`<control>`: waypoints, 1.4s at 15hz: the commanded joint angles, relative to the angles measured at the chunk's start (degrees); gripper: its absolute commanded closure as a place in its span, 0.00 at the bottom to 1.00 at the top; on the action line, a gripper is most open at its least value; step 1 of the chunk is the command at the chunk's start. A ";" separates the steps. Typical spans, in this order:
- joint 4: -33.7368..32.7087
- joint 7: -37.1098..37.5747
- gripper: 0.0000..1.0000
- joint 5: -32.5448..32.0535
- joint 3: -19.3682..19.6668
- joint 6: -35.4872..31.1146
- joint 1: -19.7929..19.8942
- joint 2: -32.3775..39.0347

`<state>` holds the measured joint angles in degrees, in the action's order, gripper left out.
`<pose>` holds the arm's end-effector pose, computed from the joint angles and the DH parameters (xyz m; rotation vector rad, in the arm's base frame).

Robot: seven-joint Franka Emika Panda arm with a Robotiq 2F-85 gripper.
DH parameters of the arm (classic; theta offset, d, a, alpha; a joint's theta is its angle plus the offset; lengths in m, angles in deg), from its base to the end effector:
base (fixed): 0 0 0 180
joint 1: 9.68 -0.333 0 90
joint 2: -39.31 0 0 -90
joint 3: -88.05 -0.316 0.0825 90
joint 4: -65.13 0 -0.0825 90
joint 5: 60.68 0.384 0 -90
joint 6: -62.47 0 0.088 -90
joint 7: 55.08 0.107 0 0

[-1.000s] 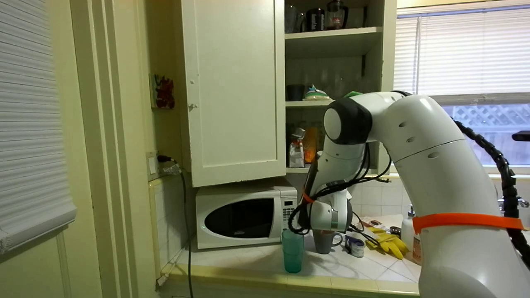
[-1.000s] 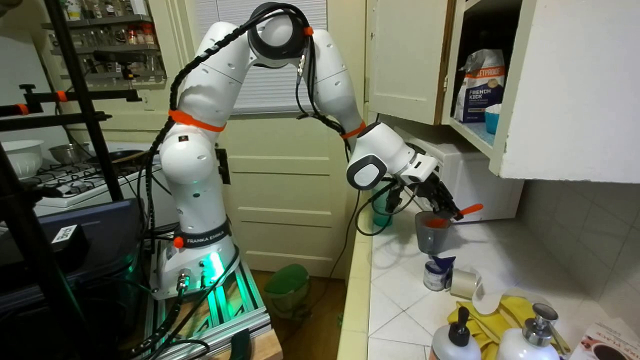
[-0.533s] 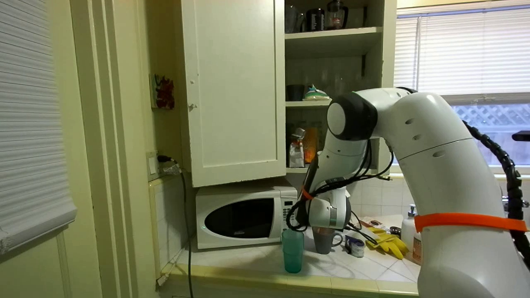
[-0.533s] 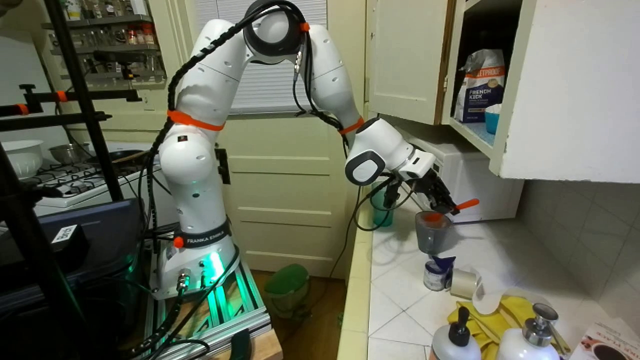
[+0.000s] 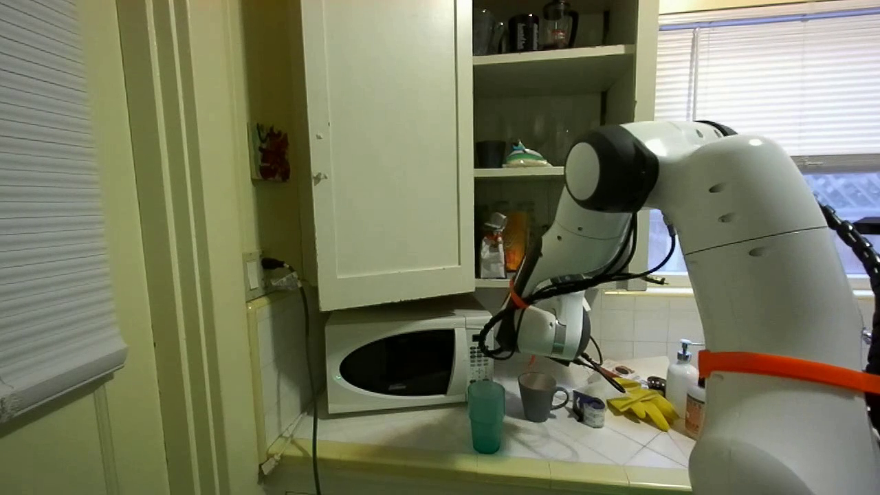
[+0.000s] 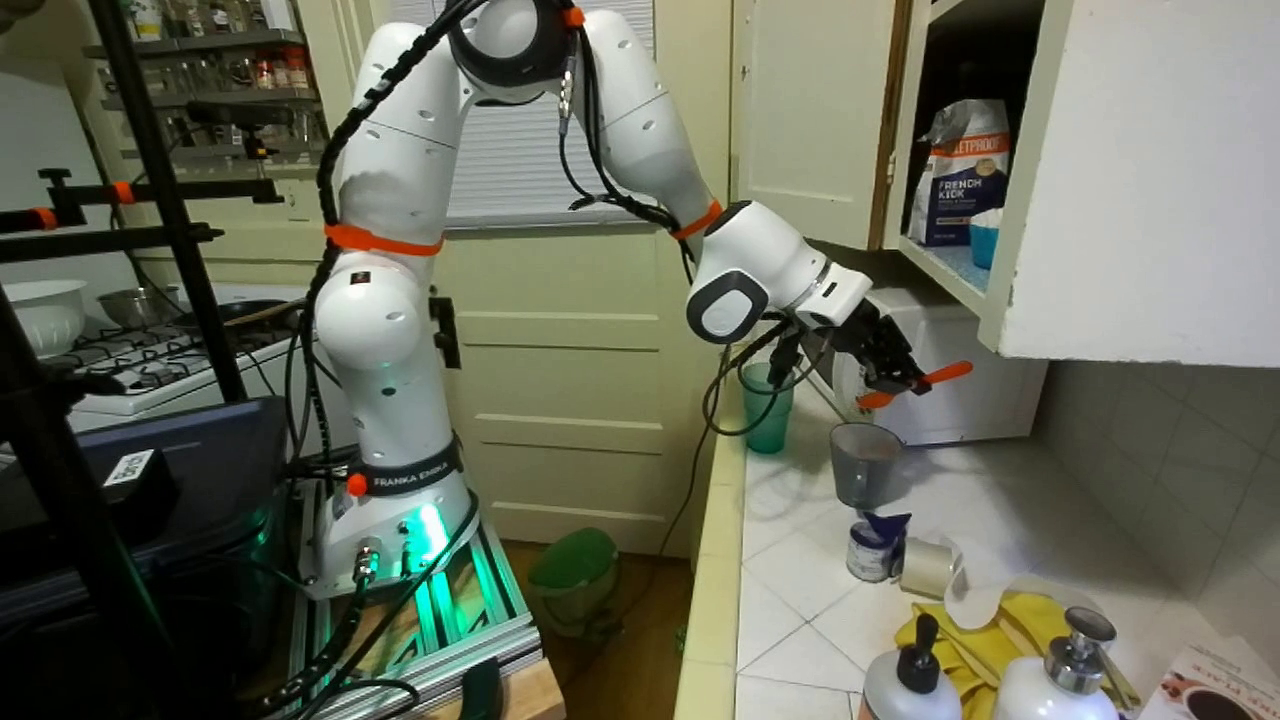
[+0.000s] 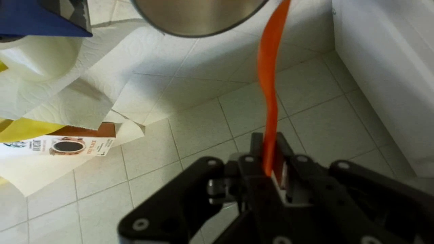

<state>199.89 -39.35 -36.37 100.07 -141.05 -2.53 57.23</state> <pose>0.5086 -0.2266 0.3075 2.4151 -1.3804 1.3195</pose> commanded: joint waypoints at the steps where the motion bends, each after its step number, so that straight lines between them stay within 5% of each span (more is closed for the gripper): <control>1: 3.73 4.67 0.97 -1.42 -2.85 7.13 3.35 -6.94; 7: 6.76 6.93 0.97 1.74 -9.72 24.70 9.15 -15.71; 11: 9.86 5.68 0.97 5.44 -8.73 31.37 9.27 -18.52; 21: 16.91 8.16 0.97 7.66 -4.56 30.77 12.58 -15.44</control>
<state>215.47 -30.73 -31.02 94.76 -110.42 9.02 41.02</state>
